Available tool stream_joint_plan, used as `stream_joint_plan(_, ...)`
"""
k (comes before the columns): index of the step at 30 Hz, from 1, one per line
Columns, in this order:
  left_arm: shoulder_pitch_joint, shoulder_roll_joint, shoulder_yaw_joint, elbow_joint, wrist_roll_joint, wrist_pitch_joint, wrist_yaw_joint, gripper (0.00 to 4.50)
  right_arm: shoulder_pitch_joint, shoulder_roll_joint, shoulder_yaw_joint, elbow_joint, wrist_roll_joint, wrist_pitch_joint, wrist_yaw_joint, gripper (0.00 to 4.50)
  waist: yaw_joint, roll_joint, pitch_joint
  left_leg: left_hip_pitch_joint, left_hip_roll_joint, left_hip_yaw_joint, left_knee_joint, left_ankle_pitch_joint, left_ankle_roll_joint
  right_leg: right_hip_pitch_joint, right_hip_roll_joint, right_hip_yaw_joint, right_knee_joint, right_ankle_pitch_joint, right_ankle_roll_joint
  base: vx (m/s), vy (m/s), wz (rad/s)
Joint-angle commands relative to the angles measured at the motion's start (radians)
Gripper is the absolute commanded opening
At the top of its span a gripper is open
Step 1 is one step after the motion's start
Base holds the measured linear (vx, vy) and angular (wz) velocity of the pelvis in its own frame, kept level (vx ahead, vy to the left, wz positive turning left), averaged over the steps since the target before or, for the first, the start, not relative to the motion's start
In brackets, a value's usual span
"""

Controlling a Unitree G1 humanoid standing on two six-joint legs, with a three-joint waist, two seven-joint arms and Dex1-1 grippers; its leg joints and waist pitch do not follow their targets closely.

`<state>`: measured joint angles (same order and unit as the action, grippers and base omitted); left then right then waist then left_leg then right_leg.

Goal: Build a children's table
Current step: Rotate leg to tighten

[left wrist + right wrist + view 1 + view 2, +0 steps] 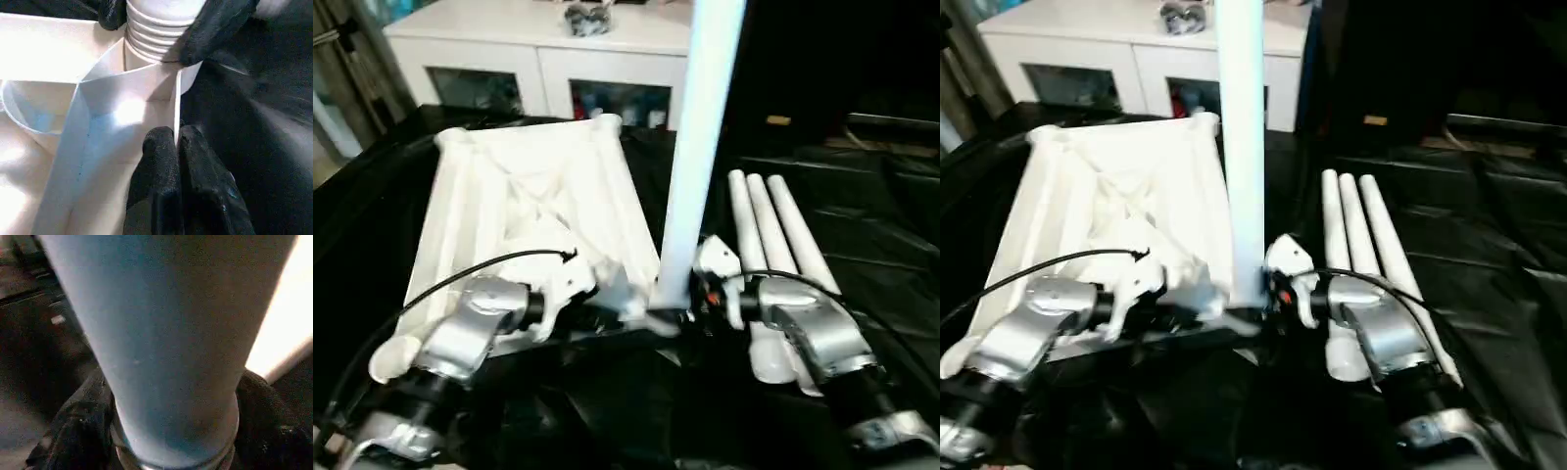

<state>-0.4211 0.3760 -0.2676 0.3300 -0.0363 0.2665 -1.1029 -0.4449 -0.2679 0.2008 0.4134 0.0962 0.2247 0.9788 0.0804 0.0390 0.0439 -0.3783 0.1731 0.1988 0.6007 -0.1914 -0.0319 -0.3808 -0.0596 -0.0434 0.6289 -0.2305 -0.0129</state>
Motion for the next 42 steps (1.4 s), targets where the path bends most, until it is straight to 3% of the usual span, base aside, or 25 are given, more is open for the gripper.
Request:
stream_joint_plan(1, -0.046, -0.082, -0.004, 0.025, -0.003, 0.009, 0.115, 0.0, -0.018, 0.079, 0.055, 0.07, -0.044, -0.005, -0.11, 2.72, -0.008, -0.008, -0.045, 0.023, 0.065, -0.034, -0.079, -0.219, 0.008, 0.026, -0.093, 0.051, -0.092, -0.212, -0.225, 0.0, 0.0, 0.0)
stream_joint_plan(2, -0.073, -0.116, 0.011, 0.059, 0.017, 0.022, 0.197, 0.0, -0.038, 0.118, 0.033, 0.128, -0.067, 0.009, -0.224, 2.72, -0.019, -0.009, -0.043, 0.025, 0.063, -0.036, -0.082, -0.245, -0.021, 0.025, -0.094, 0.052, -0.096, -0.272, -0.212, 0.0, 0.0, 0.0)
stream_joint_plan(3, -0.087, -0.134, 0.019, 0.074, 0.023, 0.032, 0.236, 0.0, -0.045, 0.137, 0.022, 0.15, -0.072, 0.021, -0.272, 2.71, -0.024, -0.016, -0.041, 0.025, 0.062, -0.038, -0.084, -0.258, -0.024, 0.026, -0.094, 0.052, -0.099, -0.296, -0.205, 0.0, 0.0, 0.0)
stream_joint_plan(7, -0.133, -0.203, 0.046, 0.109, 0.034, 0.068, 0.36, 0.0, -0.08, 0.217, -0.031, 0.234, -0.075, 0.087, -0.46, 2.71, -0.03, -0.012, -0.042, 0.027, 0.061, -0.04, -0.085, -0.265, -0.025, 0.022, -0.094, 0.055, -0.104, -0.331, -0.18, 0.0, 0.0, 0.0)
stream_joint_plan(9, -0.14, -0.227, 0.048, 0.104, 0.039, 0.082, 0.384, 0.0, -0.095, 0.247, -0.049, 0.265, -0.082, 0.083, -0.534, 2.71, -0.03, -0.012, -0.045, 0.024, 0.062, -0.041, -0.085, -0.252, -0.022, 0.025, -0.095, 0.055, -0.103, -0.305, -0.18, 0.0, 0.0, 0.0)
stream_joint_plan(11, -0.13, -0.238, 0.031, 0.082, 0.044, 0.082, 0.362, 0.0, -0.105, 0.276, -0.064, 0.292, -0.068, 0.052, -0.532, 3.41, -0.031, -0.01, -0.048, 0.022, 0.061, -0.038, -0.083, -0.228, -0.01, 0.026, -0.096, 0.056, -0.1, -0.247, -0.188, 0.0, 0.0, 0.0)
stream_joint_plan(13, -0.122, -0.232, 0.017, 0.074, 0.05, 0.071, 0.343, 0.0, -0.111, 0.284, -0.08, 0.296, -0.05, 0.045, -0.514, 3.41, -0.03, -0.011, -0.048, 0.019, 0.061, -0.038, -0.083, -0.218, -0.003, 0.029, -0.094, 0.055, -0.098, -0.225, -0.189, 0.0, 0.0, 0.0)
stream_joint_plan(15, -0.118, -0.227, 0.009, 0.069, 0.053, 0.068, 0.332, 0.0, -0.111, 0.285, -0.085, 0.291, -0.04, 0.047, -0.499, 3.68, -0.029, -0.01, -0.05, 0.018, 0.061, -0.037, -0.081, -0.196, 0.008, 0.031, -0.093, 0.054, -0.093, -0.173, -0.2, 0.0, 0.0, 0.0)
stream_joint_plan(18, -0.089, -0.19, -0.015, 0.04, 0.039, 0.047, 0.263, 0.0, -0.106, 0.253, -0.063, 0.249, -0.036, 0.027, -0.412, 3.86, -0.029, -0.009, -0.053, 0.012, 0.062, -0.037, -0.079, -0.172, 0.024, 0.037, -0.093, 0.053, -0.086, -0.118, -0.21, 0.0, 0.0, 0.0)
stream_joint_plan(24, -0.051, -0.134, -0.032, -0.008, 0.016, 0.026, 0.156, 0.0, -0.094, 0.161, 0.01, 0.205, -0.084, -0.046, -0.28, 3.99, -0.03, -0.005, -0.056, 0.016, 0.063, -0.033, -0.073, -0.136, 0.051, 0.037, -0.091, 0.05, -0.08, -0.025, -0.242, 0.0, 0.0, 0.0)
stream_joint_plan(29, -0.009, -0.062, -0.04, -0.064, -0.031, 0.007, 0.02, 0.0, -0.051, 0.024, 0.03, 0.052, -0.016, -0.05, 0.006, 3.99, -0.016, -0.008, -0.058, 0.015, 0.068, -0.031, -0.069, -0.109, 0.091, 0.039, -0.087, 0.047, -0.072, 0.036, -0.251, 0.0, 0.0, 0.0)
stream_joint_plan(31, -0.003, -0.05, -0.045, -0.071, -0.034, 0.004, 0.0, 0.0, -0.045, 0.005, 0.037, 0.033, -0.016, -0.058, 0.034, 3.99, -0.014, -0.007, -0.059, 0.015, 0.068, -0.031, -0.068, -0.106, 0.095, 0.039, -0.087, 0.046, -0.07, 0.039, -0.254, 0.0, 0.0, 0.0)
stream_joint_plan(32, 0.008, -0.035, -0.045, -0.086, -0.041, 0.008, -0.032, 0.0, -0.036, -0.029, 0.052, 0.006, -0.006, -0.067, 0.081, 3.73, -0.012, -0.006, -0.057, 0.015, 0.07, -0.03, -0.069, -0.112, 0.095, 0.036, -0.088, 0.045, -0.071, 0.027, -0.259, 0.0, 0.0, 0.0)
stream_joint_plan(36, 0.021, -0.021, -0.042, -0.107, -0.06, 0.013, -0.067, 0.0, -0.022, -0.061, 0.058, -0.046, 0.028, -0.037, 0.139, 3.6, -0.01, -0.006, -0.056, 0.016, 0.069, -0.03, -0.069, -0.132, 0.082, 0.036, -0.088, 0.046, -0.076, -0.017, -0.257, 0.0, 0.0, 0.0)
stream_joint_plan(38, 0.026, -0.011, -0.044, -0.118, -0.068, 0.017, -0.083, 0.0, -0.015, -0.072, 0.057, -0.069, 0.038, -0.018, 0.165, 3.3, -0.006, -0.007, -0.056, 0.015, 0.069, -0.031, -0.07, -0.125, 0.083, 0.036, -0.087, 0.046, -0.074, -0.017, -0.253, 0.0, 0.0, 0.0)
stream_joint_plan(42, 0.037, 0.019, -0.05, -0.131, -0.082, 0.024, -0.126, 0.0, -0.003, -0.084, 0.072, -0.087, 0.029, 0.001, 0.19, 3.12, -0.004, -0.005, -0.058, 0.015, 0.068, -0.031, -0.068, -0.117, 0.08, 0.035, -0.086, 0.045, -0.072, -0.011, -0.251, 0.0, 0.0, 0.0)
